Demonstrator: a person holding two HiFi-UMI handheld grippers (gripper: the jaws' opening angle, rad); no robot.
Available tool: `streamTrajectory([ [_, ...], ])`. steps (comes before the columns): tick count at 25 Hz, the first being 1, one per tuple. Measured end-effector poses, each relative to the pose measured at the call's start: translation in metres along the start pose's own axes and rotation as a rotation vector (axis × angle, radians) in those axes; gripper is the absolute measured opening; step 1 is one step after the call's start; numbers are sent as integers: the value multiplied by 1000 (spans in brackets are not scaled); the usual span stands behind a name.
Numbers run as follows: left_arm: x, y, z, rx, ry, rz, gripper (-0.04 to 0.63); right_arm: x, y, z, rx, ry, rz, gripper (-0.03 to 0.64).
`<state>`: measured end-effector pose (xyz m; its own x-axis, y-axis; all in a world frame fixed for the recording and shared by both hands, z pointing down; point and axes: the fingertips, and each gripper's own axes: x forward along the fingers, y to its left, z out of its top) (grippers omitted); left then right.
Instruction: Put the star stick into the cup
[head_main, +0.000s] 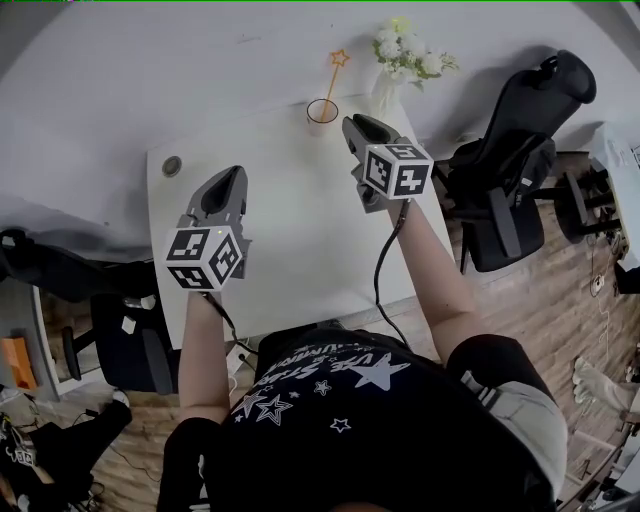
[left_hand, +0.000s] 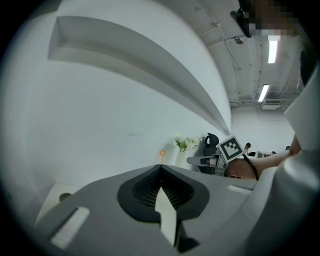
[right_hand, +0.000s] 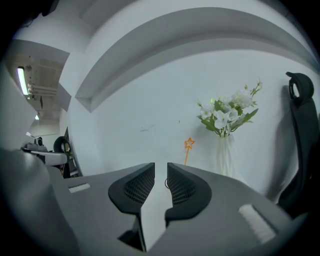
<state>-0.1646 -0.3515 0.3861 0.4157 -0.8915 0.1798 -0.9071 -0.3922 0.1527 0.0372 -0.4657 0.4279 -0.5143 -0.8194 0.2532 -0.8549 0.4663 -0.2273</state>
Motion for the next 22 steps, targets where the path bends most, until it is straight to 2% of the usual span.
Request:
streamTrajectory([
  [14, -79, -67, 6, 29, -59, 12, 0, -111, 48, 14, -12, -93, 71, 37],
  [22, -119, -105, -6, 27, -78, 39, 0, -160, 60, -3, -5, -100, 105, 17],
])
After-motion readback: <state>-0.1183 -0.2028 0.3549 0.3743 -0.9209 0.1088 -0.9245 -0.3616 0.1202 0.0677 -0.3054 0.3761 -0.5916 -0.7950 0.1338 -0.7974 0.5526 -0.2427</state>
